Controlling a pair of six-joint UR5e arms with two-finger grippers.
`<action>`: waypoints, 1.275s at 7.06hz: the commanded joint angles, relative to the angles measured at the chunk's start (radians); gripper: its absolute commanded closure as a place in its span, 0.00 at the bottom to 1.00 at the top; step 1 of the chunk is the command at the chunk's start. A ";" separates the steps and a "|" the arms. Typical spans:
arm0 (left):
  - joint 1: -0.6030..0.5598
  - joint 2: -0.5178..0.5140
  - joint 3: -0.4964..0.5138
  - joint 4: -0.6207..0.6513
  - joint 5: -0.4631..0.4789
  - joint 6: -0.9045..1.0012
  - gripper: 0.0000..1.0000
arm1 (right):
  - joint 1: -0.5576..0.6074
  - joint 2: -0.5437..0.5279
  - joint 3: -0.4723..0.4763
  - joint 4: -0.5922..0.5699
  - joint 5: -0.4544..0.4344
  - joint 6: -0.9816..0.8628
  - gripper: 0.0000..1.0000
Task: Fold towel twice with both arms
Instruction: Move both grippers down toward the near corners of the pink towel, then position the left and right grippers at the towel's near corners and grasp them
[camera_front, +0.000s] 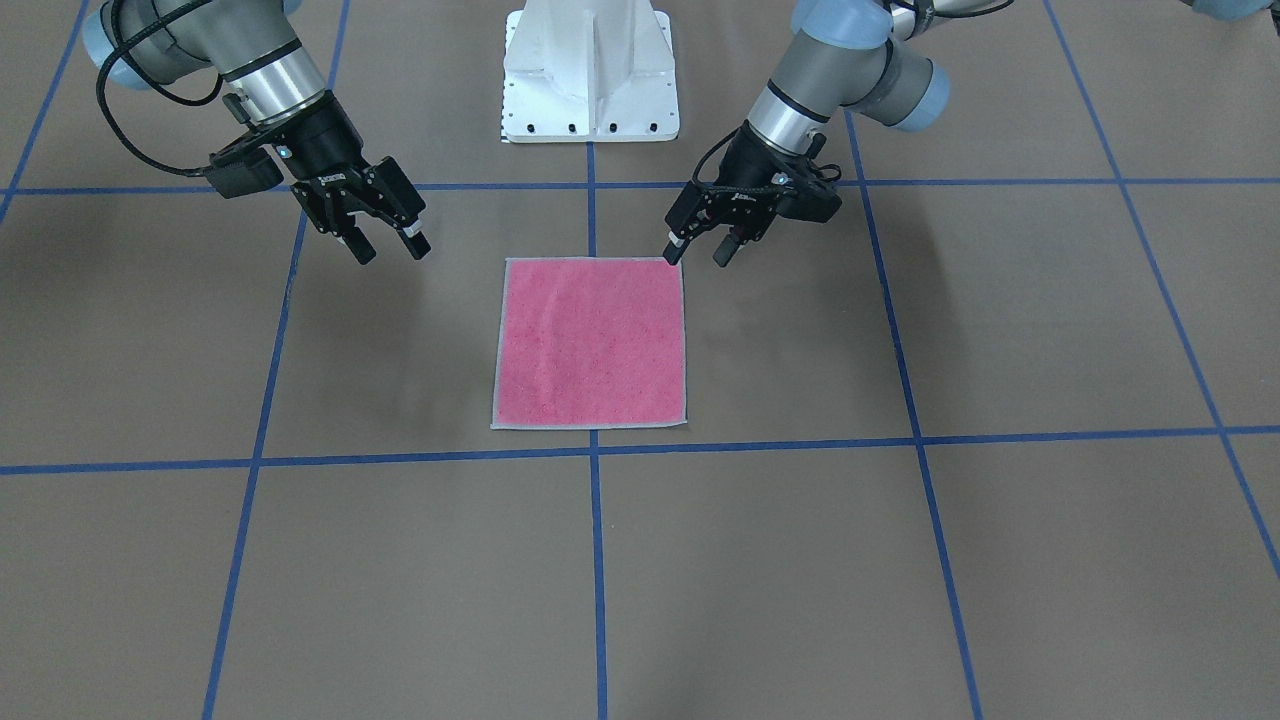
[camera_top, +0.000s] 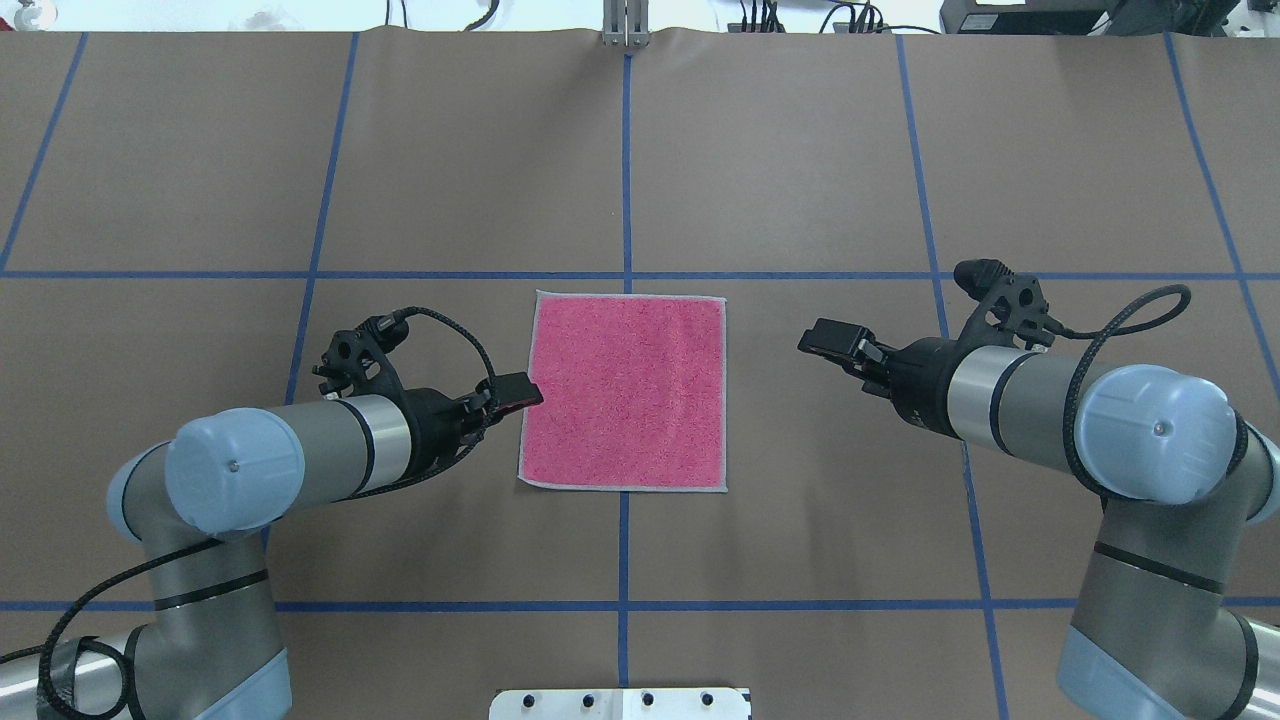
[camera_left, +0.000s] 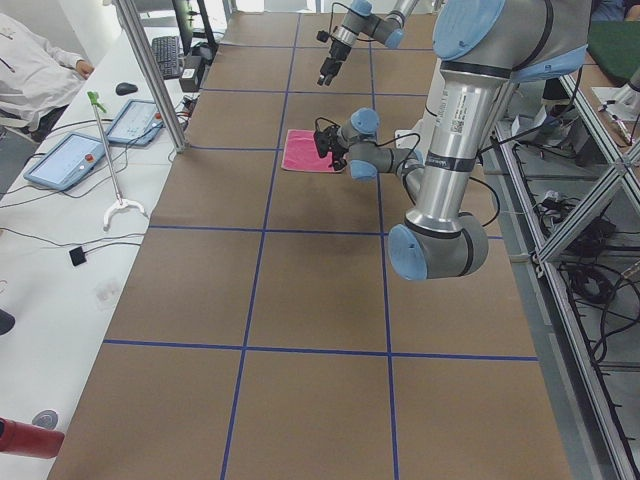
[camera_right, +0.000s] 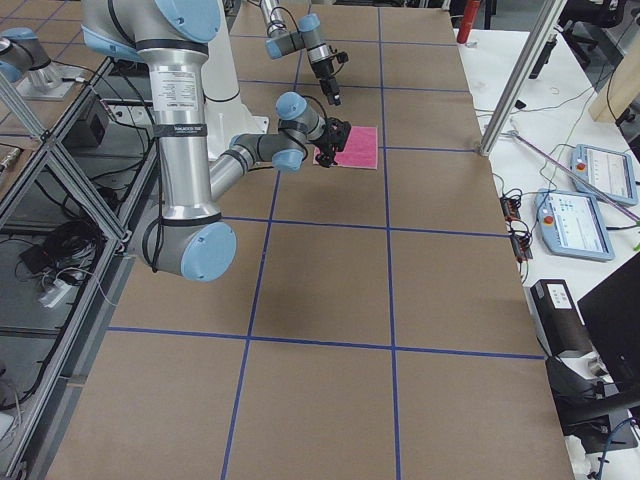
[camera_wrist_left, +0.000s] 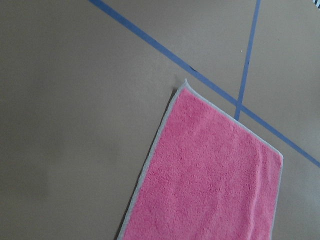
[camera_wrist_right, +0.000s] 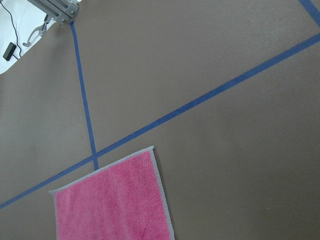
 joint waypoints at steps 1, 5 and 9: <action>0.034 -0.008 0.017 0.005 0.023 -0.005 0.46 | -0.022 0.000 0.001 0.005 -0.026 0.013 0.02; 0.060 -0.010 0.077 0.005 0.025 -0.005 0.47 | -0.032 0.000 0.001 0.005 -0.041 0.013 0.02; 0.086 -0.010 0.084 0.005 0.025 -0.005 0.61 | -0.037 0.000 0.001 0.005 -0.044 0.013 0.02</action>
